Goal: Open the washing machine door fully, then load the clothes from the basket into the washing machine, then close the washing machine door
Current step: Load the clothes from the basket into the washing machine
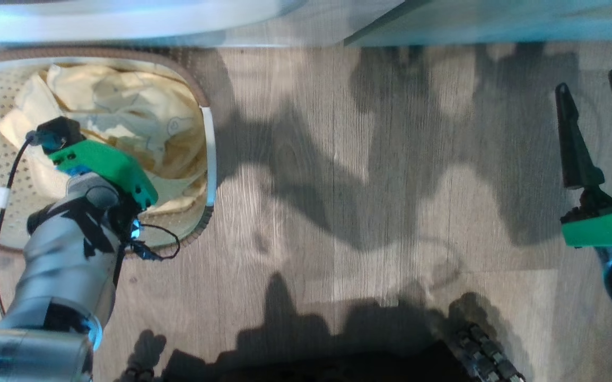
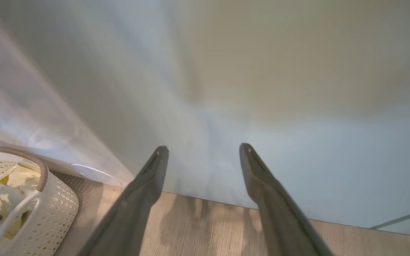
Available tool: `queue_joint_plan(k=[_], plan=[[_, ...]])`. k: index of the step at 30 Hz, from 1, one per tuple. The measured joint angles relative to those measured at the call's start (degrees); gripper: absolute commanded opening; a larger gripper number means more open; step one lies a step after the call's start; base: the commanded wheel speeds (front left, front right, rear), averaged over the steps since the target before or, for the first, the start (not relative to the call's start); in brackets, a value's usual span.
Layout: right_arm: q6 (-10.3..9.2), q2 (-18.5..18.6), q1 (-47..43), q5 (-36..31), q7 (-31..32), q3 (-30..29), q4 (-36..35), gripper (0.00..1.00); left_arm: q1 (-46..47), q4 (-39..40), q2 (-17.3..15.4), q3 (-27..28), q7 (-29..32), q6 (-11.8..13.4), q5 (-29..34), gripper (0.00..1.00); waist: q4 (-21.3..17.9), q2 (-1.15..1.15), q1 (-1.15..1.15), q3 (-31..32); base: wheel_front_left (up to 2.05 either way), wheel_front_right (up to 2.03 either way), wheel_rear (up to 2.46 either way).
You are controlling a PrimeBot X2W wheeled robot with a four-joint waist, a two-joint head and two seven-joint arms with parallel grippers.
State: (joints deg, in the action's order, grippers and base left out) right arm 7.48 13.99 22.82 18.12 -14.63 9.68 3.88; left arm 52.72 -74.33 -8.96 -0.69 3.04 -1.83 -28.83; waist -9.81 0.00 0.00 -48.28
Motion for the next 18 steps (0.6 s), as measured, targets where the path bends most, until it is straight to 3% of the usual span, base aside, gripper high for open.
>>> queue_joint_plan(k=[10,18], plan=[[0.0,-0.75,-1.67,0.03,0.0,0.09,1.56,1.0,-5.55,-0.01,0.69,-1.41,-7.15,-4.14,-0.03,0.0,0.68,0.0,-0.01,8.03,0.0,0.0,0.0],[0.0,-1.7,-6.0,0.09,0.0,0.47,3.2,1.0,-10.73,0.07,1.0,-2.7,-12.8,-5.58,-1.82,0.0,1.16,0.0,-0.01,16.87,0.0,0.0,0.0]])
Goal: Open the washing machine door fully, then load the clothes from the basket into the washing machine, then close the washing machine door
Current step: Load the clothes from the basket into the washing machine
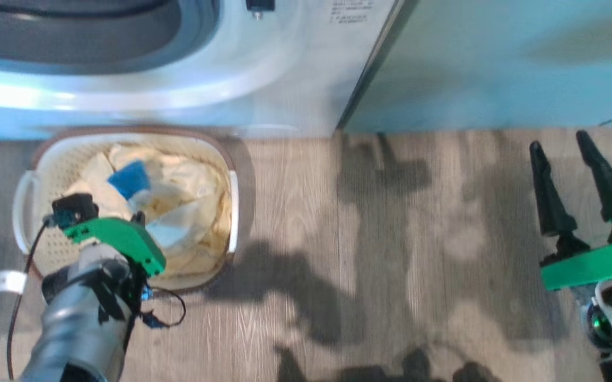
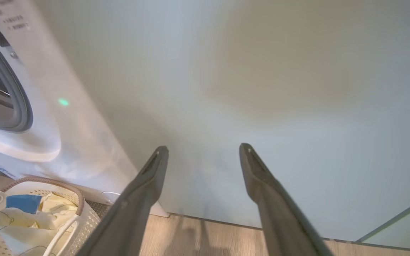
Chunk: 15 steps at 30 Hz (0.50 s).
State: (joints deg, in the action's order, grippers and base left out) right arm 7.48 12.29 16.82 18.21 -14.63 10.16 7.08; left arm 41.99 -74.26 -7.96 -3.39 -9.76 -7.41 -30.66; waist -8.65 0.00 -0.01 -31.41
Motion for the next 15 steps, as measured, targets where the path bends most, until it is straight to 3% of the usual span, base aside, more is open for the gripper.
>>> queue_joint_plan(k=[15], plan=[[0.0,-1.05,-8.5,0.46,0.01,-0.01,1.94,1.0,-11.62,10.33,-1.36,-7.5,-3.44,-0.03,-8.37,0.0,1.39,0.0,0.0,14.6,0.0,0.0,0.0]])
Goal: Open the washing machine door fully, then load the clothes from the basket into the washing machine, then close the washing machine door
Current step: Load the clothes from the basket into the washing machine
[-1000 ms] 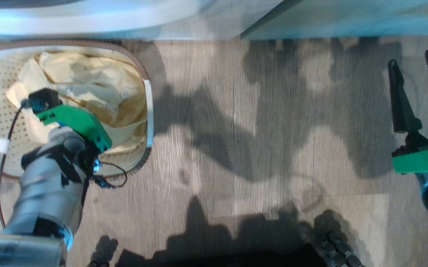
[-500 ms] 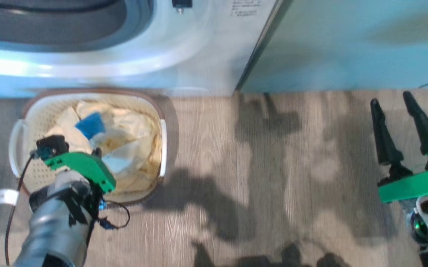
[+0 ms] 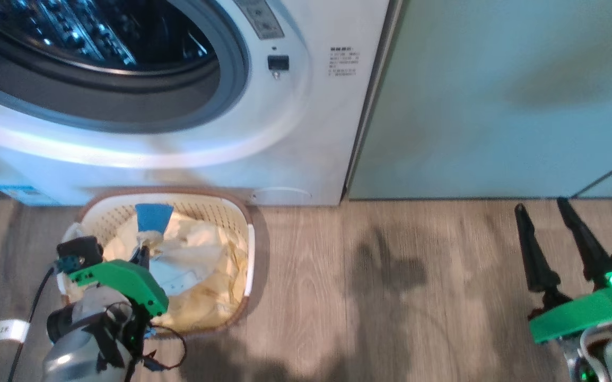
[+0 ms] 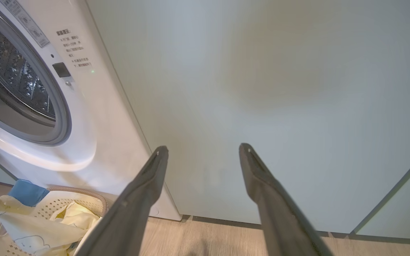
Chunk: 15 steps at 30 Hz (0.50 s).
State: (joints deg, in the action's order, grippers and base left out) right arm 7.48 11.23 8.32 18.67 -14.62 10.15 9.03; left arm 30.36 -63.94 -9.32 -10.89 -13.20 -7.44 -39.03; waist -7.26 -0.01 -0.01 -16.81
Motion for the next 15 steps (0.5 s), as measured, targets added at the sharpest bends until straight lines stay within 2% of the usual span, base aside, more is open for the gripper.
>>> queue_joint_plan(k=[8,15], plan=[[0.0,-0.59,-4.33,0.07,0.0,-0.19,0.67,1.0,-3.52,7.01,-3.08,-4.15,-0.51,0.0,-5.2,0.0,1.55,0.0,0.0,6.32,0.0,0.0,0.0],[0.0,-0.63,-6.44,0.48,0.0,-0.24,0.88,1.0,-5.72,11.29,-5.91,-7.69,-0.7,0.0,-6.45,0.0,2.54,0.0,0.0,10.53,0.0,0.0,0.0]])
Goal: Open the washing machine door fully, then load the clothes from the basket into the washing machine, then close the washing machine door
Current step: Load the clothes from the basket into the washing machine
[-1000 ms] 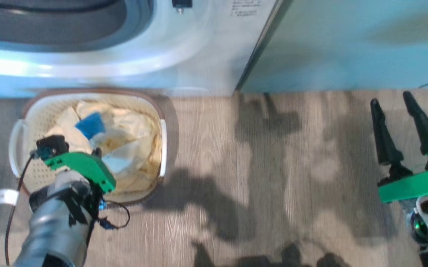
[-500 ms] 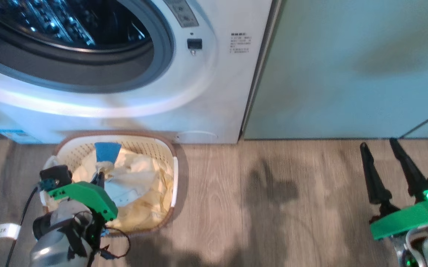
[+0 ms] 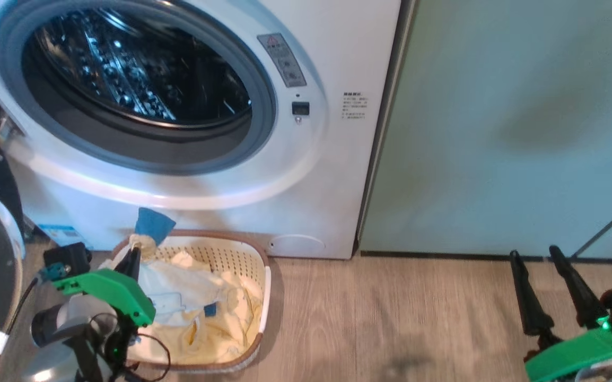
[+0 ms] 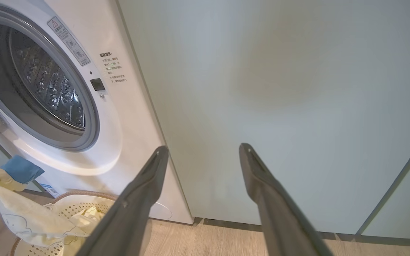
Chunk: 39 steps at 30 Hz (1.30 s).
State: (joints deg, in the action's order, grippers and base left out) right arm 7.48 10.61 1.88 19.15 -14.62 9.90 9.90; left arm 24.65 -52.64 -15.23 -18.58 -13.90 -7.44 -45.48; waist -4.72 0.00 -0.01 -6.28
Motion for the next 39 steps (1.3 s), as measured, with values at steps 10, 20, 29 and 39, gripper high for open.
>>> queue_joint_plan(k=[10,20,29,39], plan=[[0.0,-0.38,-2.94,0.0,0.0,-0.01,0.0,1.0,-1.52,5.84,-4.15,-2.2,-0.31,0.0,-1.54,0.0,0.14,0.0,0.0,4.5,0.0,0.0,0.0],[0.0,-0.97,-2.98,0.0,0.0,-0.4,-0.29,1.0,-2.77,10.33,-6.37,-3.7,-0.31,0.0,-1.55,0.0,-0.08,0.0,0.0,4.53,0.0,0.0,0.0],[0.0,-0.98,-2.47,0.01,0.0,-0.36,-1.02,1.0,3.47,12.5,-8.37,-4.27,0.49,0.0,-1.59,0.0,-0.74,0.0,0.01,1.13,0.0,0.0,0.0],[0.0,-0.97,3.09,0.19,0.0,-0.1,-1.62,1.0,16.97,12.05,-11.37,-4.33,4.41,0.0,-2.77,0.0,-3.15,0.0,0.02,-6.38,0.0,0.0,0.0]])
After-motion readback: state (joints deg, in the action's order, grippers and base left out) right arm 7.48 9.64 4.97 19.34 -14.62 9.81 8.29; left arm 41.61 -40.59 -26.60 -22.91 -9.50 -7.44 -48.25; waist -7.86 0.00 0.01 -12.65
